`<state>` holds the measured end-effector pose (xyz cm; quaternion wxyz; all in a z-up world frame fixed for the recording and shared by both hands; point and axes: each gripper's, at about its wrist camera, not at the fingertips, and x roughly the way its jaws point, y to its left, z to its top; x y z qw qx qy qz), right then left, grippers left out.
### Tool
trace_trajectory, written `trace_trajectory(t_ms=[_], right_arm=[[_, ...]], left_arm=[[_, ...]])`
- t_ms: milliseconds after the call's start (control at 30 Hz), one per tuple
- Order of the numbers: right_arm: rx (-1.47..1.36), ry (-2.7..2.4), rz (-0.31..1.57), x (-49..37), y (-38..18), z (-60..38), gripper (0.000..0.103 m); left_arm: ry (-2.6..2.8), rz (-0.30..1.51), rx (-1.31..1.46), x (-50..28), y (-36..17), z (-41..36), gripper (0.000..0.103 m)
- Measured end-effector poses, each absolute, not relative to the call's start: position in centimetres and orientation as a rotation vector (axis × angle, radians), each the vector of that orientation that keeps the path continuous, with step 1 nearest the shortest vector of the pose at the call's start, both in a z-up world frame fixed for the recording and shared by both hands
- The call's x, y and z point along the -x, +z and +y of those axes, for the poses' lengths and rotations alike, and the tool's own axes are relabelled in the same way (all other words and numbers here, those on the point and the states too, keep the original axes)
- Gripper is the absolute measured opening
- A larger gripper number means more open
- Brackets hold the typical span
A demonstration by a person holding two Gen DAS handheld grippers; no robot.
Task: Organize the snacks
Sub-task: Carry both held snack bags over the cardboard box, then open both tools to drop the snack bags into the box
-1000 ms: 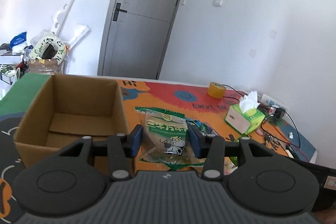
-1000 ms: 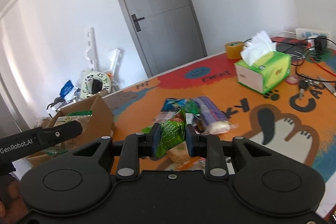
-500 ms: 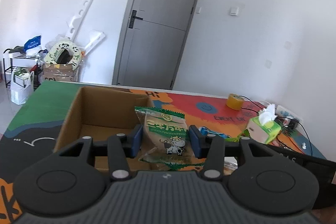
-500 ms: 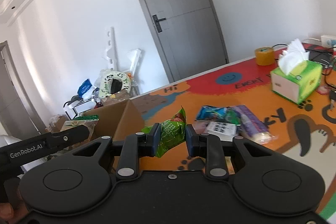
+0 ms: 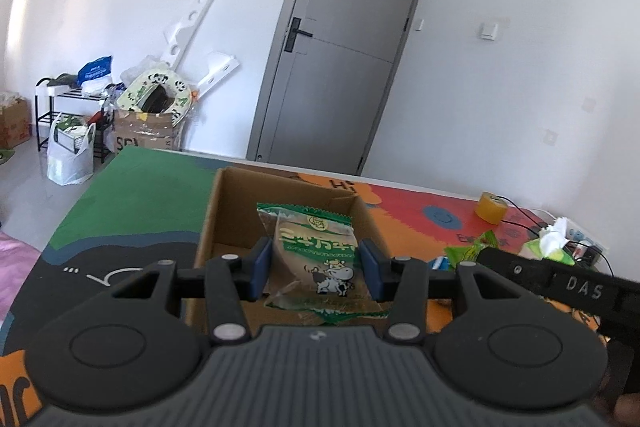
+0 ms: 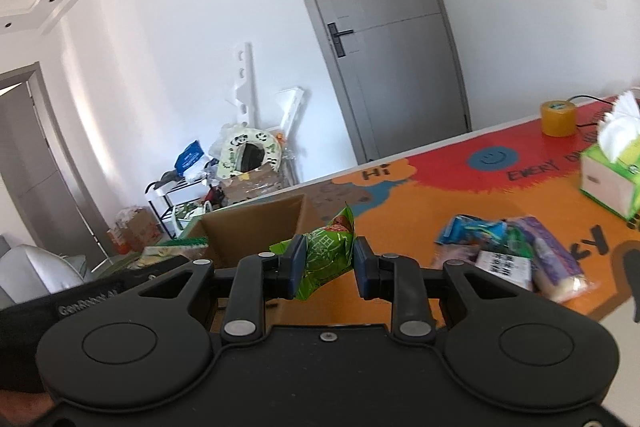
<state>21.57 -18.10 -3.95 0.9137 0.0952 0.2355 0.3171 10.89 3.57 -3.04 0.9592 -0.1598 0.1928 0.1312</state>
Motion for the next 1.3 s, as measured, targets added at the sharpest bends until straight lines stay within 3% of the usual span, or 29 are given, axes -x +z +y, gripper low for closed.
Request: trace_trajectory(t_ms=[867,967,1067,1300], right_arm=[[-0.131,0.780,0.566,-21.5,-5.0,-9.4,0.027],[-0.115,0.771,0.565,-21.3,-4.9,-9.1,0.032],[-0.123,0.771,0.557,-21.0,-4.6,-9.6,0.033],[-0.144,0.731,0.532,-20.6,-4.2,-12.3,0.049]], left_arm=[[0.317,0.503,0.314,-11.9,-4.5,8.3,0.047],[0.323,0.506,0.317,-11.7,-4.3,8.3,0.048],[0.326,0.502,0.333,-11.4,-4.1,8.2,0.053],[0.339,0.470,0.321,-10.9,-3.4,7.4,0.074]])
